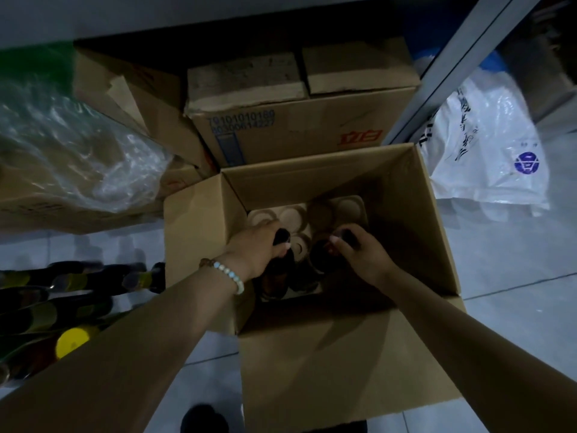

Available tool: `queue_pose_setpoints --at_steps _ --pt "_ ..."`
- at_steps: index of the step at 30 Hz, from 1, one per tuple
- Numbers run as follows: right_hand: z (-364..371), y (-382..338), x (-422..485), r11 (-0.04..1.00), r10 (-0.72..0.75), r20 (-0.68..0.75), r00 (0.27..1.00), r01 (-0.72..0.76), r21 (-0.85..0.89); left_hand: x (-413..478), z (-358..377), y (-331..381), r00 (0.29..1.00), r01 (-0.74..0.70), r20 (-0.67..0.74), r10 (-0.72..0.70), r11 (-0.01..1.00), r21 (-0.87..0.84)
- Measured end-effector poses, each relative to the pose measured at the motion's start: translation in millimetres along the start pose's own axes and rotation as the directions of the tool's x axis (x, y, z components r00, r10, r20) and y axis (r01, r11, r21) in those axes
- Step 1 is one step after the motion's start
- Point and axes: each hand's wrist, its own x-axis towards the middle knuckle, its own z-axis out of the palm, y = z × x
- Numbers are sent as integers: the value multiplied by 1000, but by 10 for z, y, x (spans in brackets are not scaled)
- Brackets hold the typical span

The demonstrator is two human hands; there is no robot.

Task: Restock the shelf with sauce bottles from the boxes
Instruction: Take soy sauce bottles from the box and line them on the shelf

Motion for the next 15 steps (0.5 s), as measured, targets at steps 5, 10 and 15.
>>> queue_pose_setpoints --at_steps 5,10,15 --pt "-22 159 225 932 105 -85 991 -68 357 317 211 -31 984 45 -112 -140 797 -602" --pt "30 256 392 887 151 -65 986 -106 450 603 397 -138 933 95 -195 -303 729 -678" --pt "80 230 351 903 124 -99 987 -71 423 589 380 -207 927 82 -222 -303 740 -668"
